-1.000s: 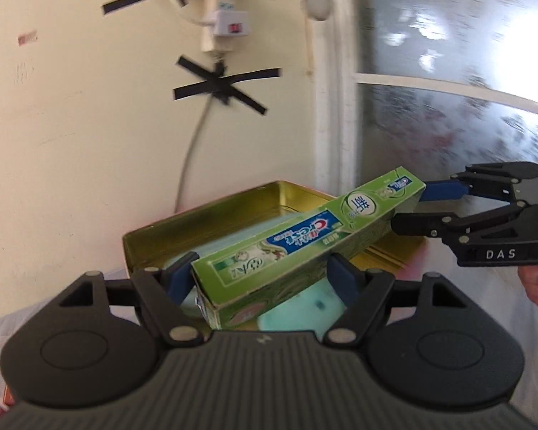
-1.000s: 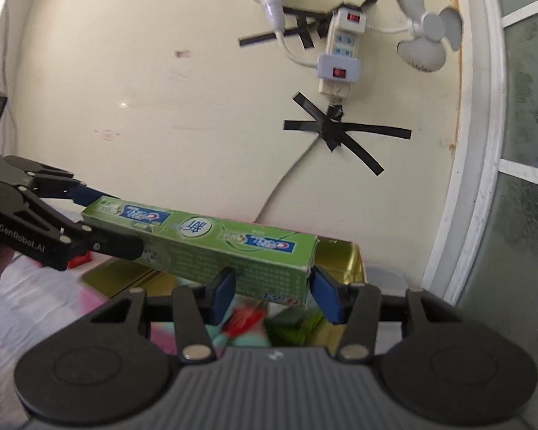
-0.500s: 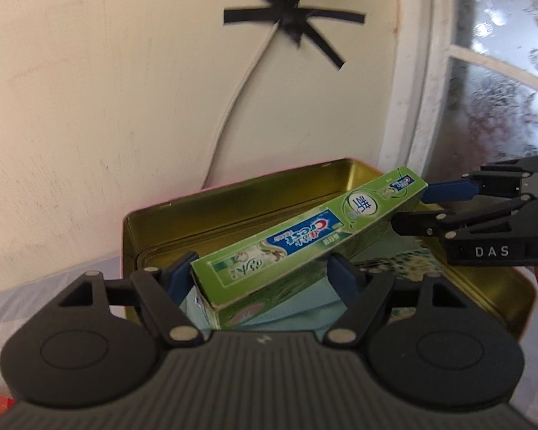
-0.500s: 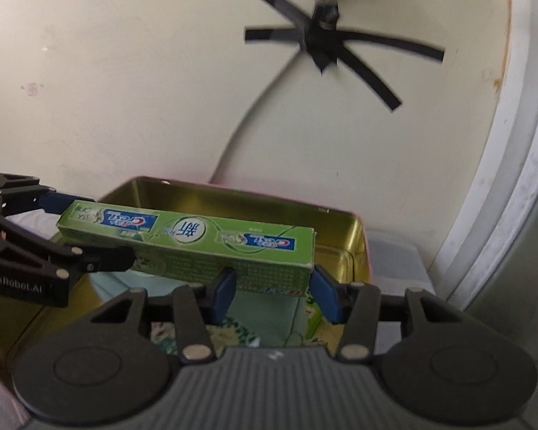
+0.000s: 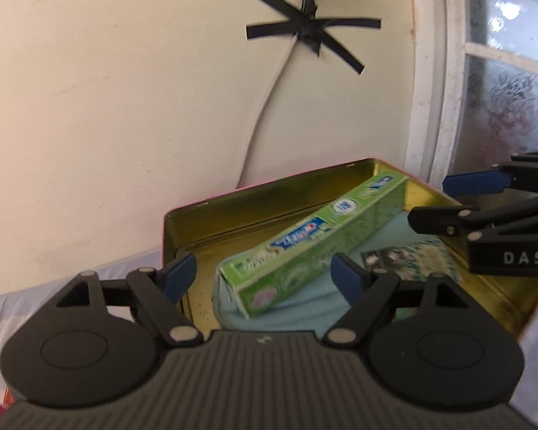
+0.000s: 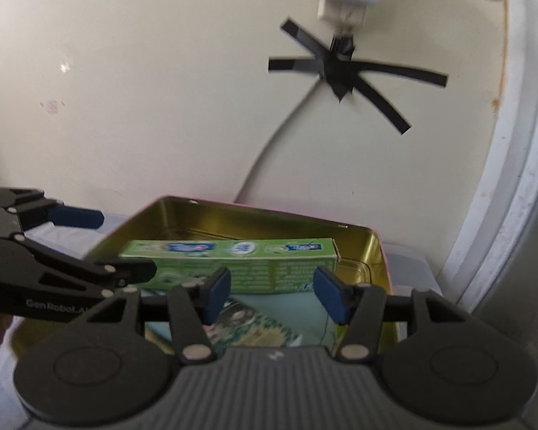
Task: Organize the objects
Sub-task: 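Open both grippers to release the toothpaste box into the tin, then move the left gripper to the green medicine box and grasp it, then lift the medicine box with the left gripper while the right gripper steadies it, then lower the medicine box into the pink tin and open both grippers, then move both grippers back toward the pink glittery pouch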
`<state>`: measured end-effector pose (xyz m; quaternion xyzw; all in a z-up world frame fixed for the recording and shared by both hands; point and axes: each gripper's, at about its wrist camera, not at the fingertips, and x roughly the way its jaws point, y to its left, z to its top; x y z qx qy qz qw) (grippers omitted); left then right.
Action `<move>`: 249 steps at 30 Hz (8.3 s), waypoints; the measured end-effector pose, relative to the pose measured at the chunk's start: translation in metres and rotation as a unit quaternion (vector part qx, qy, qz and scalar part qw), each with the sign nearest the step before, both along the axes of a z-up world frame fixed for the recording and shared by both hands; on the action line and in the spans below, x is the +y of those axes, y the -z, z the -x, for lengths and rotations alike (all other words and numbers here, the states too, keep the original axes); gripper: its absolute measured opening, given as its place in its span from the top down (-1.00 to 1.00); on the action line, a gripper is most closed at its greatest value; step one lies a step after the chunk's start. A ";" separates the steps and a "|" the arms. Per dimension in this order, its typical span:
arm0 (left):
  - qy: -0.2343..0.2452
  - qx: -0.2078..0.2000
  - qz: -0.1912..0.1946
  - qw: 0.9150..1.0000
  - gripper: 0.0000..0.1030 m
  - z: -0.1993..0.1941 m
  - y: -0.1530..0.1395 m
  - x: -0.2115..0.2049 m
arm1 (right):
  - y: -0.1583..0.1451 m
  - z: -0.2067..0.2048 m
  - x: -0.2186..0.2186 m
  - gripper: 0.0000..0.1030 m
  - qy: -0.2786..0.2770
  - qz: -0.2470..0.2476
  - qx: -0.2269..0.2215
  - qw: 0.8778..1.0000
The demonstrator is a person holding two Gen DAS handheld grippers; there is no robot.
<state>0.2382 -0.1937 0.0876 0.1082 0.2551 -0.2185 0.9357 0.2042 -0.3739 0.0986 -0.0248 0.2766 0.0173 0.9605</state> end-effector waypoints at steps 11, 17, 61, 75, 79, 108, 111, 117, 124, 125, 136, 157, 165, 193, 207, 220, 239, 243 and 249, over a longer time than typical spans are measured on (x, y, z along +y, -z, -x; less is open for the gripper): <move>0.025 -0.007 0.014 1.000 -0.63 0.101 -0.002 0.039 | 0.009 0.148 0.003 -0.13 0.006 -0.057 -0.036 0.998; 0.017 0.017 -0.018 1.000 -0.63 0.130 0.029 0.067 | 0.055 0.185 0.013 -0.12 0.029 -0.070 0.015 0.997; -0.212 0.022 0.063 0.975 -0.82 0.125 0.065 0.350 | 0.091 0.123 0.338 -0.34 -0.241 -0.015 0.049 0.969; -0.271 0.091 0.164 0.944 -0.34 0.037 0.065 0.479 | 0.093 0.118 0.326 -0.38 -0.243 -0.065 0.055 0.966; -0.218 0.098 0.143 0.960 -0.37 0.053 0.071 0.440 | 0.093 0.119 0.325 -0.39 -0.244 -0.068 0.055 0.966; -0.049 0.191 0.149 0.969 -0.52 0.053 0.077 0.306 | 0.090 0.128 0.292 -0.36 -0.192 -0.104 0.052 0.974; -0.012 0.188 0.134 0.973 -0.53 0.072 0.074 0.292 | 0.088 0.130 0.257 -0.36 -0.106 -0.099 0.035 0.989; -0.016 0.087 0.084 0.993 -0.71 0.078 0.048 0.276 | 0.087 0.139 0.213 -0.36 -0.057 -0.144 0.037 0.987; -0.052 0.109 0.071 0.990 -0.69 0.031 0.063 0.272 | 0.080 0.151 0.270 -0.80 -0.153 -0.106 0.033 0.982; -0.048 0.116 0.066 0.990 -0.67 0.030 0.067 0.270 | 0.080 0.149 0.282 -0.84 -0.164 -0.093 0.036 0.981; 0.014 0.137 0.058 0.989 -0.49 0.075 0.069 0.246 | 0.090 0.139 0.267 -0.67 -0.133 -0.065 0.050 0.988; 0.046 0.176 0.122 0.976 -0.47 0.105 0.066 0.159 | 0.082 0.196 0.132 -0.66 -0.018 -0.101 0.008 0.995; 0.067 0.197 0.112 0.972 -0.25 0.107 0.079 0.139 | 0.094 0.183 0.147 -0.49 -0.065 -0.078 0.040 0.994; 0.047 0.056 0.115 0.991 -0.23 0.039 0.002 0.047 | 0.033 0.101 0.084 -0.19 -0.020 -0.027 -0.054 0.998; 0.008 0.055 0.078 0.995 -0.31 0.005 0.021 0.025 | 0.048 0.051 0.072 -0.16 0.028 0.000 -0.049 0.998; -0.007 0.037 0.066 0.997 -0.39 0.040 0.022 0.040 | 0.037 0.102 0.068 -0.19 0.043 -0.052 -0.077 0.995; 0.007 0.051 0.031 0.998 -0.40 0.137 0.066 0.058 | 0.081 0.201 0.072 -0.24 0.082 -0.106 -0.005 0.991; 0.002 0.046 0.006 0.999 -0.40 0.145 0.081 0.059 | 0.090 0.208 0.071 -0.24 0.090 -0.098 0.017 0.991; -0.002 0.029 -0.029 0.999 -0.45 0.157 0.097 0.064 | 0.093 0.210 0.085 -0.34 0.083 -0.062 0.023 0.994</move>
